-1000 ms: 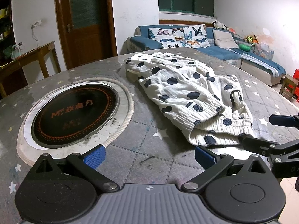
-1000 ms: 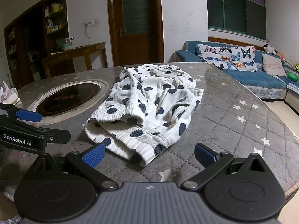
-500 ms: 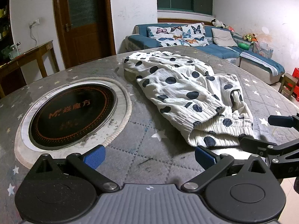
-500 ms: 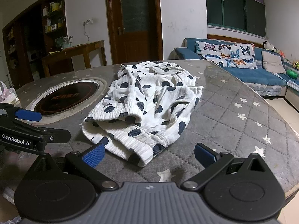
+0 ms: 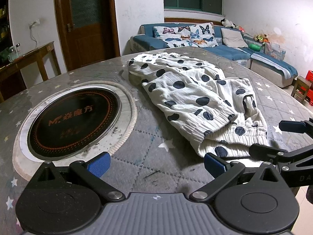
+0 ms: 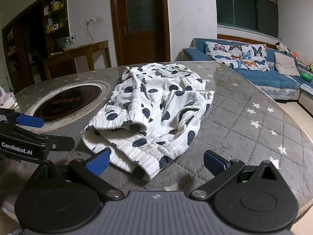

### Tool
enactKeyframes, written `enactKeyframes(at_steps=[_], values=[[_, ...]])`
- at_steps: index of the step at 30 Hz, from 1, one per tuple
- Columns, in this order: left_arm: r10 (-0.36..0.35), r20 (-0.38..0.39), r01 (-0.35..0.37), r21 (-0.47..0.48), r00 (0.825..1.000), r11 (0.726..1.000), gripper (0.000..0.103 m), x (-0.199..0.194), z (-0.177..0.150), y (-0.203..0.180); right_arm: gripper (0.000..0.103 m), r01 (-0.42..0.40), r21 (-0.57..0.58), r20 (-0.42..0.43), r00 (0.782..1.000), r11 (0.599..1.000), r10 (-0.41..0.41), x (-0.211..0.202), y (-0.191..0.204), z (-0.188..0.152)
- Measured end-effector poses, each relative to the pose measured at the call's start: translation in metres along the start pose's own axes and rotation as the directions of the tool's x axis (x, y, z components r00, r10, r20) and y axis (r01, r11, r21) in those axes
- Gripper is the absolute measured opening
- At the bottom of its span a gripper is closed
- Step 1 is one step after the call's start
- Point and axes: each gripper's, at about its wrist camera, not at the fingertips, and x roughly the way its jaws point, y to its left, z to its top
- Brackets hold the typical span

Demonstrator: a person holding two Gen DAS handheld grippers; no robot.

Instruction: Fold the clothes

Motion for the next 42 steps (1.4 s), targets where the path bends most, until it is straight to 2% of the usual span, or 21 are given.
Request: enactKeyframes(at_steps=[24, 36, 42], values=[[-0.019, 0.01, 0.018, 0.028, 1.0, 0.999, 0.103, 0.013, 0.026, -0.003, 0.103, -0.007, -0.008, -0.012, 1.0, 1.0, 0.007, 0.018, -0.001, 0.015], [-0.048, 0.024, 0.046, 0.063, 0.999, 0.997, 0.103, 0.019, 0.044, -0.012, 0.103, 0.009, -0.019, -0.027, 1.0, 1.0, -0.009, 0.028, -0.004, 0.022], [-0.085, 0.022, 0.082, 0.092, 0.996, 0.992, 0.103, 0.022, 0.054, -0.026, 0.103, 0.016, -0.017, -0.03, 0.999, 1.0, -0.016, 0.031, -0.009, 0.024]])
